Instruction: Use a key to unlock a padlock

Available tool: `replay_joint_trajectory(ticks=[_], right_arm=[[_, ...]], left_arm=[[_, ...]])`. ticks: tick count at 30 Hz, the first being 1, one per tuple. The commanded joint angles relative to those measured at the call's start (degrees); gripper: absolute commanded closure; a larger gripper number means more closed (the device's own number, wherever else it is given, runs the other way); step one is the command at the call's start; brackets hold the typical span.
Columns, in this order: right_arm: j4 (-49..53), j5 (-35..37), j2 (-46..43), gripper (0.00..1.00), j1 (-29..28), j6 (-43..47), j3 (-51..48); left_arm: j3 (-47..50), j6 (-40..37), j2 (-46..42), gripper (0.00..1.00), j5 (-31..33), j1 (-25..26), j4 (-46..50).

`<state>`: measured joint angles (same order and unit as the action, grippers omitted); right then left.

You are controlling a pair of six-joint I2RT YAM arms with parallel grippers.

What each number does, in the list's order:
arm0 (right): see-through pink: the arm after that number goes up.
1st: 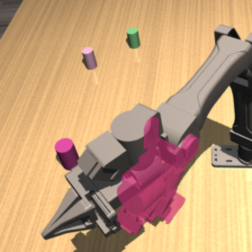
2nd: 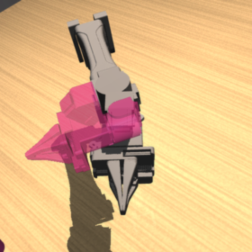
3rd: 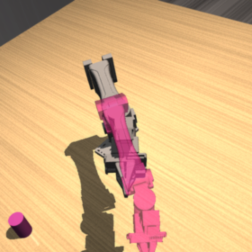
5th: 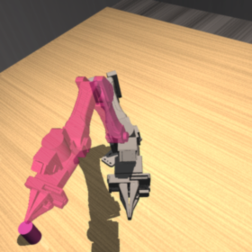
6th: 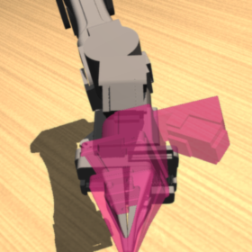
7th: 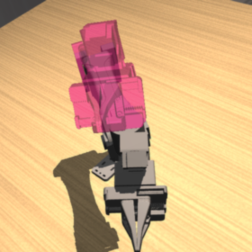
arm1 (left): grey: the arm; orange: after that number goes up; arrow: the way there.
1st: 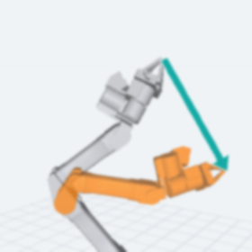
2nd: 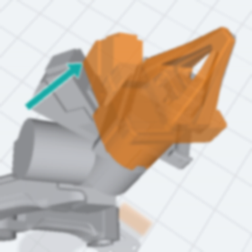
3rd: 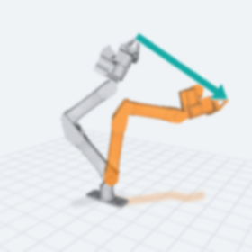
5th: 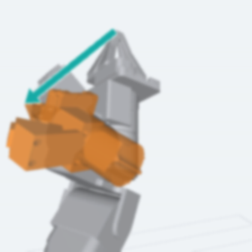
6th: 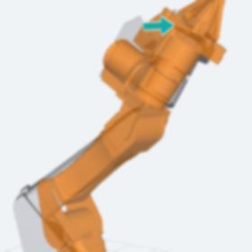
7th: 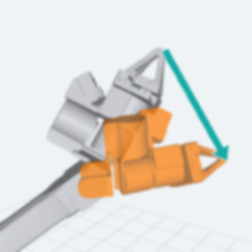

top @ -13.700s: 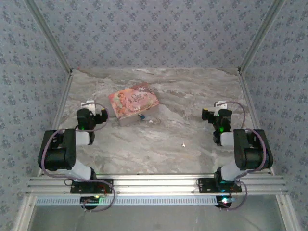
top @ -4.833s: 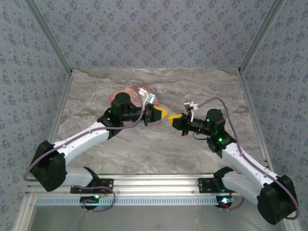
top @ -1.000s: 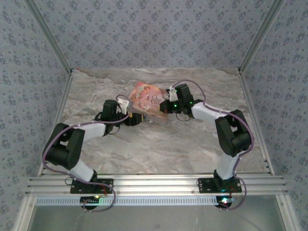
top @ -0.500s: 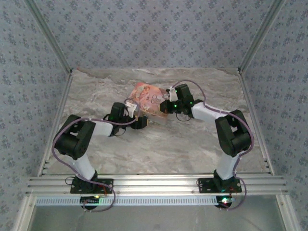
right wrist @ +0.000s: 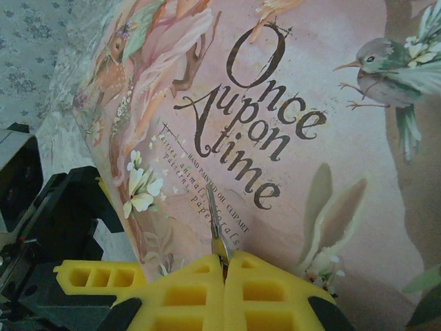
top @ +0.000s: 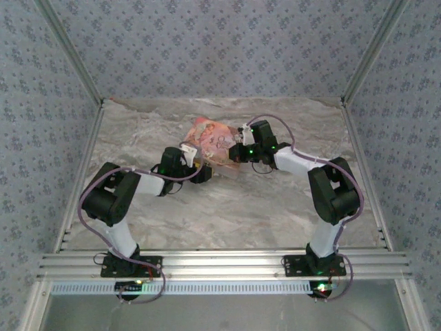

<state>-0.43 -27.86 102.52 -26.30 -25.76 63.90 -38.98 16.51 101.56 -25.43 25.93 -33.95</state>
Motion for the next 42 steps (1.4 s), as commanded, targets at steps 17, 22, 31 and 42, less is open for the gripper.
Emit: replay_joint_trajectory(ticks=[17, 22, 31, 42], right_arm=[[4.6, 1.7, 1.3, 1.0, -0.8, 0.0, -1.7], [4.6, 1.6, 1.2, 1.0, -0.8, -0.1, -1.6], [4.7, 1.6, 1.2, 1.0, -1.1, 0.0, -1.5], [4.1, 2.6, -1.1, 1.0, -1.2, 1.8, -1.5]], left_arm=[[-2.8, 0.9, 3.6, 0.51, -2.5, 1.9, -3.8], [-3.1, 1.4, 3.9, 0.55, -1.3, 2.2, -3.8], [-3.8, 3.4, 4.4, 0.64, 0.1, 2.3, -3.6], [-4.1, 4.8, 3.2, 0.71, -0.4, 2.3, -2.6]])
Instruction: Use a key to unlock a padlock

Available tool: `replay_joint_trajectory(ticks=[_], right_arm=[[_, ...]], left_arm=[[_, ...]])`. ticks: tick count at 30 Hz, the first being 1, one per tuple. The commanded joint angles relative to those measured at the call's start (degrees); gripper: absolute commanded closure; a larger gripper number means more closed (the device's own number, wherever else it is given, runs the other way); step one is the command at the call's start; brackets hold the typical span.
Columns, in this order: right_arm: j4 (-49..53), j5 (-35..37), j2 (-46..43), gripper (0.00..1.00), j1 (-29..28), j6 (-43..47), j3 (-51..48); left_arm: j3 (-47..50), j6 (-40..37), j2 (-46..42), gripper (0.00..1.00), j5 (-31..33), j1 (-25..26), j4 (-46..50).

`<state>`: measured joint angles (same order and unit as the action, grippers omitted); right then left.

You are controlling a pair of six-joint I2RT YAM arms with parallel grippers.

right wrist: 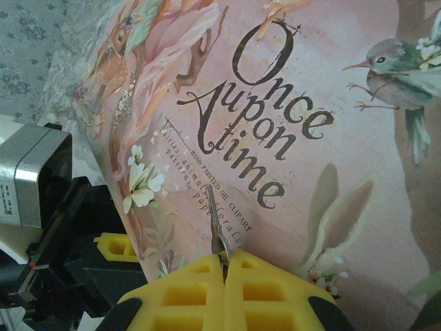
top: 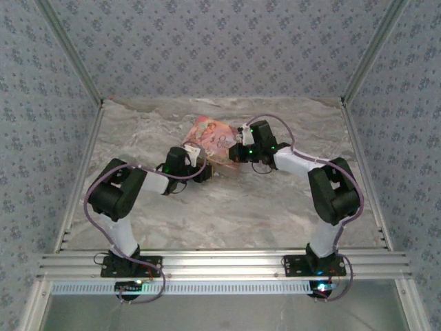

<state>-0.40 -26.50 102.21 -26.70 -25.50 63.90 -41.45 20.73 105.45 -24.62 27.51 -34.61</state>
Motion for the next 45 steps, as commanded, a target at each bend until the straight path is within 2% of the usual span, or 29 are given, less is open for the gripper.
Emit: replay_joint_trajectory(ticks=[1, 8, 16, 23, 29, 37, 45], right_arm=[[3.9, 1.6, -1.5, 1.0, -0.9, 1.9, -1.5], [2.7, 4.4, -8.6, 1.0, -1.2, 4.8, -3.4], [-1.4, 8.5, -20.9, 1.0, -4.0, 9.3, -15.5], [-9.6, 11.2, -25.7, 1.0, -8.8, 10.6, -26.8], [-17.5, 13.3, -23.9, 1.0, -12.9, 11.4, -32.3], [-25.6, 15.1, -17.7, 1.0, -16.3, 12.9, -33.3], [-31.1, 17.6, -13.7, 1.0, -17.3, 13.3, -34.1]], left_arm=[[-1.5, 0.6, -0.9, 0.72, -1.3, 0.7, -1.8], [-1.4, 1.4, -3.3, 0.73, -2.7, 1.1, 0.6], [-2.1, 4.4, -7.4, 0.74, -4.0, 2.8, 6.4], [-2.9, 6.8, -11.4, 0.74, -4.6, 3.9, 12.1], [-3.1, 10.2, -13.2, 0.75, -5.3, 5.1, 15.4], [-3.6, 13.7, -14.7, 0.76, -5.7, 6.3, 18.2], [-3.7, 16.0, -15.4, 0.78, -5.7, 6.7, 18.6]])
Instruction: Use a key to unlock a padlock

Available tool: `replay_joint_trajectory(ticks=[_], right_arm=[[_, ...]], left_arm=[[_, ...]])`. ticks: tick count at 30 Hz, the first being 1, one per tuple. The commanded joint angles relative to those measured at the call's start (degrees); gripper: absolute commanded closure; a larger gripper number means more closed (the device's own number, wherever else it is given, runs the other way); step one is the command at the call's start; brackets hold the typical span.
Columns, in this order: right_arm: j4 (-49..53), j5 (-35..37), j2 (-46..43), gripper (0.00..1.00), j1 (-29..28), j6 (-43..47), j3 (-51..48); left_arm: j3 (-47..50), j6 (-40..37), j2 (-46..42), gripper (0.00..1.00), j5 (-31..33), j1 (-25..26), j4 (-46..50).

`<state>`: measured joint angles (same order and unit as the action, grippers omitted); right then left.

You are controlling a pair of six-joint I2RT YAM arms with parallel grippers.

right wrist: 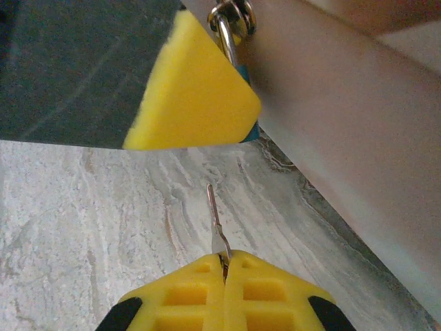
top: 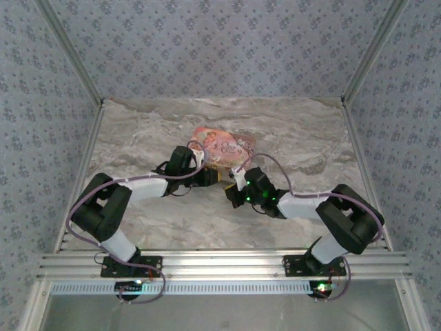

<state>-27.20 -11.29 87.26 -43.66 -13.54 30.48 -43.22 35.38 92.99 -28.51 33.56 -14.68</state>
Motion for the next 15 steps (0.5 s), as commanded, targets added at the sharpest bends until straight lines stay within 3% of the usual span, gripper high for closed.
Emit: replay_joint_trajectory(ticks=[1, 15], right_arm=[[-5.1, 2.7, 1.5, 1.0, -0.5, 1.3, -0.9], [-15.1, 4.1, 4.3, 1.0, -0.5, -0.2, -3.7]], left_arm=[[-1.8, 1.5, -3.1, 0.78, -1.7, 0.6, -1.2], [-1.9, 2.1, -3.2, 0.78, -1.7, 0.6, -1.1]])
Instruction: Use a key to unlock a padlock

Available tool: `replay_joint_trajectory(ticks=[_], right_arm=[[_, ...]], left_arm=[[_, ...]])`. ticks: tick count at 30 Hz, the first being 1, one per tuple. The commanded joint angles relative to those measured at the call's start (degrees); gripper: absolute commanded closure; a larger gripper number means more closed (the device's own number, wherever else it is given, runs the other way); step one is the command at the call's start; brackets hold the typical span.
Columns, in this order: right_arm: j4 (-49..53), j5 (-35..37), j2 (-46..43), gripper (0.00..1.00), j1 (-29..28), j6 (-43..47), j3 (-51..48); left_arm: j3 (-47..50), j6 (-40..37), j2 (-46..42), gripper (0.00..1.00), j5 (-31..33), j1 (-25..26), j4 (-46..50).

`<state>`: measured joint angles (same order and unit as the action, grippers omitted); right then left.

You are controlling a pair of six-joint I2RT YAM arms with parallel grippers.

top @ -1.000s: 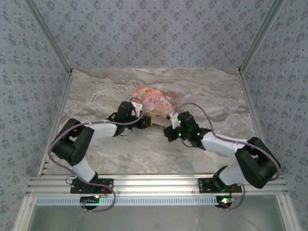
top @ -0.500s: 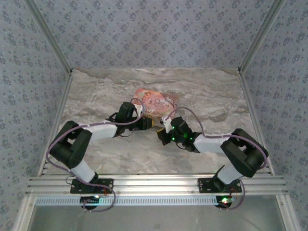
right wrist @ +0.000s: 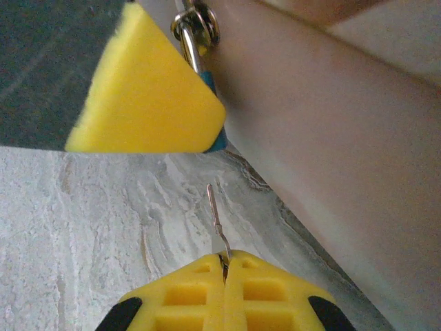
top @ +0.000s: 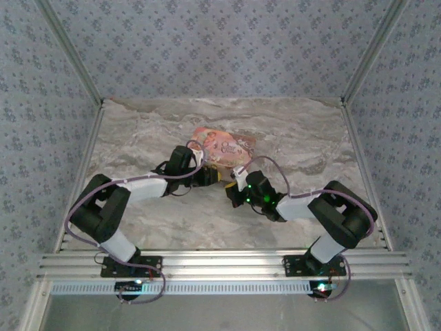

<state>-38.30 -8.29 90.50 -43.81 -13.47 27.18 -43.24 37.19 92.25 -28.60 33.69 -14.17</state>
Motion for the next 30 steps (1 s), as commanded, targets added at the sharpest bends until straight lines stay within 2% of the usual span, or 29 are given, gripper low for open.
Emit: replay_joint_trajectory(ticks=[1, 30], right_arm=[[-4.4, 1.1, 1.3, 1.0, -0.3, -0.4, -0.4], [-13.1, 0.6, 2.8, 1.0, 0.2, -1.9, -2.4]], left_arm=[[-2.0, 0.3, -2.3, 0.79, -1.6, 0.5, -1.6], [-2.0, 1.0, -2.8, 0.79, -1.8, 0.9, -1.3]])
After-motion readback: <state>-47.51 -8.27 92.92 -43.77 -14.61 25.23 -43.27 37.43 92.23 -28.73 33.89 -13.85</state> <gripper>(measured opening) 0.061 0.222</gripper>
